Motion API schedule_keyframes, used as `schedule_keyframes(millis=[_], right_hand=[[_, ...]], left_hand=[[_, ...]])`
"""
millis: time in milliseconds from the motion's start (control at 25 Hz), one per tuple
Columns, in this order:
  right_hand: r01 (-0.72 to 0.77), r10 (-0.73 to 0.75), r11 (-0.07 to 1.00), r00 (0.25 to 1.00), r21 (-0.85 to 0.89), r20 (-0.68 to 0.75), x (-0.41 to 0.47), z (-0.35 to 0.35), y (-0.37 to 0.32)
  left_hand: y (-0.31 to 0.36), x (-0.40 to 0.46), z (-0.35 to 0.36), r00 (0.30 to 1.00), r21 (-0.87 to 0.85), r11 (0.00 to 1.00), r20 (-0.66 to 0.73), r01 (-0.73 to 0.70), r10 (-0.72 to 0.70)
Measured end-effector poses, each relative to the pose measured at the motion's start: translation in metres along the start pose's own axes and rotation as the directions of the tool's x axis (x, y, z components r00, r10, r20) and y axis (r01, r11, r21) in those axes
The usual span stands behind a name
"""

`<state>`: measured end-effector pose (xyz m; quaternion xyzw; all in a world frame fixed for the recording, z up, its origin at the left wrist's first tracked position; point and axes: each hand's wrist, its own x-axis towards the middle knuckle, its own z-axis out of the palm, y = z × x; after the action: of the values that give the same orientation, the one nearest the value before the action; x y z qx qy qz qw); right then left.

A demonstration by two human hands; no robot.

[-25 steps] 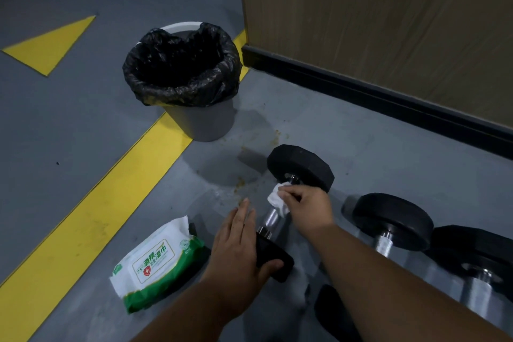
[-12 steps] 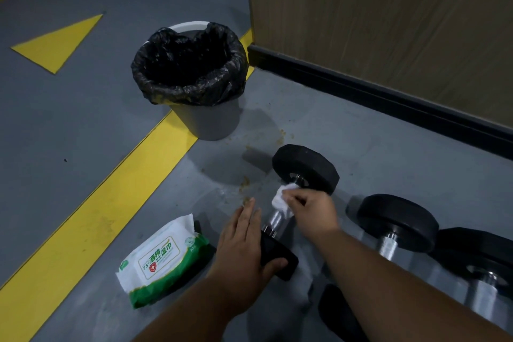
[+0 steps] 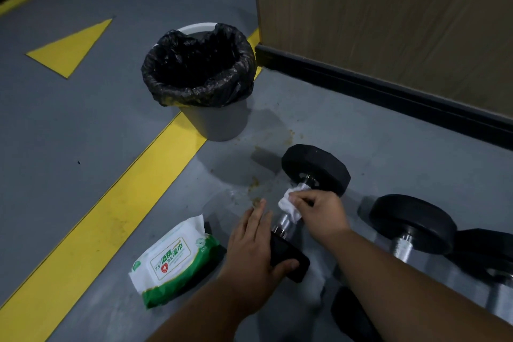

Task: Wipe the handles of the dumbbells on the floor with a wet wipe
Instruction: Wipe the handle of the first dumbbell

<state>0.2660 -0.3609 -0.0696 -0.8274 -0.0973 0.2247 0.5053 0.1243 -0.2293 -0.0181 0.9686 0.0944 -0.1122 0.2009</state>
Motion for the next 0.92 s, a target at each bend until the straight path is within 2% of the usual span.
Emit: schedule_keyframes(millis=[120, 160, 200, 280, 360, 440, 600, 680, 760, 880, 920], right_hand=[[0.069, -0.054, 0.996, 0.97, -0.056, 0.239, -0.028, 0.008, -0.005], [0.097, -0.073, 0.992, 0.96, -0.075, 0.272, -0.027, 0.008, -0.005], [0.11, -0.086, 0.99, 0.963, -0.084, 0.255, -0.019, 0.007, -0.005], [0.021, -0.019, 0.999, 0.995, -0.024, 0.095, 0.005, -0.001, -0.004], [-0.049, 0.051, 0.998, 0.997, 0.042, -0.05, 0.024, -0.009, -0.004], [-0.063, 0.065, 0.997, 0.996, 0.037, -0.058, 0.022, -0.004, -0.004], [-0.01, 0.003, 0.999, 0.982, 0.036, 0.189, -0.021, 0.011, -0.006], [0.03, -0.026, 0.999, 0.965, -0.012, 0.262, -0.018, 0.01, -0.006], [0.032, -0.026, 0.999, 0.98, -0.025, 0.195, 0.002, 0.006, -0.004], [-0.038, 0.041, 0.995, 0.999, 0.091, -0.028, 0.02, 0.001, -0.004], [-0.061, 0.069, 0.99, 0.996, 0.127, -0.053, 0.017, 0.004, -0.005]], left_hand=[[-0.004, 0.002, 0.002, 1.0, -0.025, 1.0, 0.002, -0.012, 0.012], [-0.006, 0.002, 0.002, 1.0, -0.039, 0.999, -0.002, -0.015, 0.015], [-0.009, 0.003, 0.002, 1.0, -0.054, 0.998, -0.01, -0.015, 0.015], [-0.01, 0.005, 0.001, 1.0, -0.068, 0.998, -0.014, -0.01, 0.009], [-0.01, 0.005, 0.0, 1.0, -0.074, 0.997, -0.02, -0.008, 0.006], [-0.012, 0.005, -0.001, 1.0, -0.086, 0.996, -0.025, -0.005, 0.003], [-0.014, 0.005, 0.0, 1.0, -0.126, 0.992, -0.018, -0.022, 0.02], [-0.018, 0.006, -0.002, 0.999, -0.162, 0.986, -0.039, -0.035, 0.029], [-0.022, 0.008, -0.005, 0.999, -0.165, 0.986, -0.035, -0.029, 0.023], [-0.024, 0.008, -0.008, 1.0, -0.18, 0.983, -0.011, -0.018, 0.016], [-0.024, 0.007, -0.009, 1.0, -0.187, 0.982, -0.009, -0.018, 0.016]])
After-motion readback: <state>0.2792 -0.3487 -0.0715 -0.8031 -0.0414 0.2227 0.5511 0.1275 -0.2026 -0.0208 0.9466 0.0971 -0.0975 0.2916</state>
